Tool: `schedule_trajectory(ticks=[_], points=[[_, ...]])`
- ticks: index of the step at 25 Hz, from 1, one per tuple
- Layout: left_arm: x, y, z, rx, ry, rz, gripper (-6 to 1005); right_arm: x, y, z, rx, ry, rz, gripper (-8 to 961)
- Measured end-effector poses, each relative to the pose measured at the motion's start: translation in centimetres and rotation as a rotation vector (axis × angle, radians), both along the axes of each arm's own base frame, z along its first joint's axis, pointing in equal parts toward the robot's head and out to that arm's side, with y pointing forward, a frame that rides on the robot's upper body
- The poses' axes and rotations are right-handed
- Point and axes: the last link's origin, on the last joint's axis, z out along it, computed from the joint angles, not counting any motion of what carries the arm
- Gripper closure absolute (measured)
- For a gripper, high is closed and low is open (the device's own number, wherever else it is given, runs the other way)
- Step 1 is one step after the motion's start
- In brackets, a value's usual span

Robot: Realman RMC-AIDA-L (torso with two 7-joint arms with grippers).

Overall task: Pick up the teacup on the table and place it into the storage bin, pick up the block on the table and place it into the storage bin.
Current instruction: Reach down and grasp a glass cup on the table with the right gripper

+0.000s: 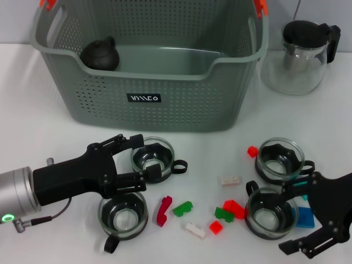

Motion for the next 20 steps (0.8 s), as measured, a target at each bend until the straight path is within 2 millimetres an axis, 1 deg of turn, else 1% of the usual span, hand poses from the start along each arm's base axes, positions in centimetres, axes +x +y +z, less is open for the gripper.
schedule_trajectory(ticks=[5, 10, 20], points=[[0.1, 0.0, 0.0, 0.004, -0.007, 0.004, 51, -1.1, 0.8, -1.1, -0.059, -0.141, -0.007, 36], [0.1, 0.1, -0.1, 0.007, -0.004, 0.011, 51, -1.4, 1.7, -2.2, -0.058, -0.263, -0.016, 36], [0.0, 0.4, -0.2, 0.021, -0.001, 0.027, 51, -1.8, 2.3, -3.9, -0.051, -0.348, 0.006, 37]])
